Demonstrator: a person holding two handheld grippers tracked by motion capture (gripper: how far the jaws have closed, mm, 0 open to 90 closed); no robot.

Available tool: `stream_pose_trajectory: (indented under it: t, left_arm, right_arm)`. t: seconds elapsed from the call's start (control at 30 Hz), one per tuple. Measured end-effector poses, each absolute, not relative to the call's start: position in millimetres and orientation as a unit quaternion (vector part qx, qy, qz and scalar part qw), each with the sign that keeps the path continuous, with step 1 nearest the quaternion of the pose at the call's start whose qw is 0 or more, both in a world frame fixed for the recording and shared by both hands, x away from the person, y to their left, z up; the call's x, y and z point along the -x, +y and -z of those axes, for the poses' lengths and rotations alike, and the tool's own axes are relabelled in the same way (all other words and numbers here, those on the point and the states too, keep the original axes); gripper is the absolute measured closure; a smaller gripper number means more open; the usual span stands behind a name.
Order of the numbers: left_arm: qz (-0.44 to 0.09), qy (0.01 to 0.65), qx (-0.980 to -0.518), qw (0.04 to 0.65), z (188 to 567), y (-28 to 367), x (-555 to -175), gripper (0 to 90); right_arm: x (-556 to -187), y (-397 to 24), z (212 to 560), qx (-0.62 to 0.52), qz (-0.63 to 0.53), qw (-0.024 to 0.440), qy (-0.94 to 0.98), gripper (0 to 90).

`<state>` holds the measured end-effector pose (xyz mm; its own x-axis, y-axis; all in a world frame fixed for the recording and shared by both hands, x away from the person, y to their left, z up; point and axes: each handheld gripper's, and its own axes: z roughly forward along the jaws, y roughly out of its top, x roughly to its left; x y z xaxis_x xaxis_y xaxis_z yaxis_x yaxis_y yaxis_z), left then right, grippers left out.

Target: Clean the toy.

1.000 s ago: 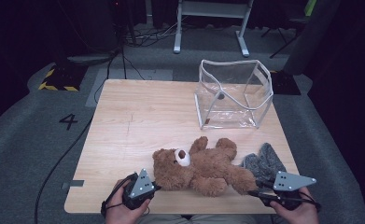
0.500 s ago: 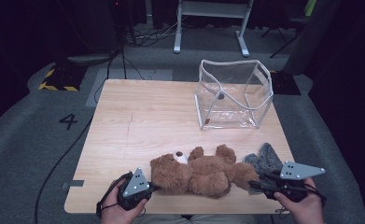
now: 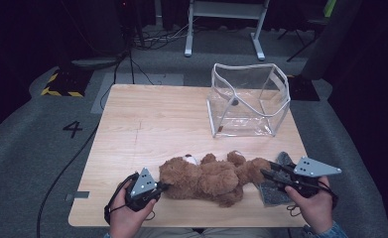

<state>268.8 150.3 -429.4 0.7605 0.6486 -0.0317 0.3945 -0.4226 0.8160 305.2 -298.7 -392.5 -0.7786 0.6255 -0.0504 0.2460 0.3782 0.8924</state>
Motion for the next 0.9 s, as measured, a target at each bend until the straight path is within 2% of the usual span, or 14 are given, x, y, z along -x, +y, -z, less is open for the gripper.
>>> stream_pose_trajectory:
  t: [0.03,0.07,0.1,0.13,0.2,0.47,0.5,0.53,0.67,0.7,0.9]
  left_arm:
    - [-0.151,0.317,-0.830,0.433,432.2,150.7,-271.8,83.3]
    - [-0.151,0.317,-0.830,0.433,432.2,150.7,-271.8,69.4]
    - [-0.156,0.316,-0.829,0.434,434.3,150.2,-273.2,69.4]
    - [-0.160,0.313,-0.829,0.434,436.7,149.0,-274.8,62.8]
    - [-0.171,0.306,-0.831,0.432,440.8,147.0,-277.9,55.2]
    - [-0.177,0.279,-0.833,0.444,442.7,145.5,-286.1,44.5]
    - [-0.177,0.283,-0.834,0.439,443.1,145.5,-286.8,44.8]
    - [-0.176,0.291,-0.837,0.429,443.0,145.9,-286.4,50.5]
    - [-0.163,0.303,-0.832,0.434,439.7,152.0,-283.9,81.6]
    - [-0.163,0.303,-0.831,0.437,438.6,152.8,-283.2,86.1]
    - [-0.165,0.295,-0.835,0.434,436.1,148.5,-278.0,88.9]
  right_arm:
    - [-309.3,-297.1,394.2,-0.270,-0.486,0.198,0.807,64.8]
    - [-309.3,-297.1,394.2,-0.270,-0.486,0.198,0.807,64.8]
    - [-316.0,-294.6,397.2,-0.271,-0.482,0.198,0.809,65.1]
    - [-319.1,-293.4,398.7,-0.272,-0.481,0.198,0.810,65.3]
    - [-325.0,-290.7,401.4,-0.273,-0.480,0.198,0.810,65.4]
    - [-344.8,-281.8,410.2,-0.281,-0.466,0.209,0.813,64.5]
    - [-346.0,-280.3,411.8,-0.282,-0.466,0.209,0.813,63.6]
    - [-346.4,-279.1,413.0,-0.283,-0.464,0.211,0.813,62.1]
    - [-344.4,-281.8,413.3,-0.289,-0.462,0.221,0.809,54.2]
    - [-343.1,-283.7,412.5,-0.290,-0.462,0.224,0.808,52.2]
    - [-331.2,-298.7,407.1,-0.299,-0.476,0.236,0.793,41.9]
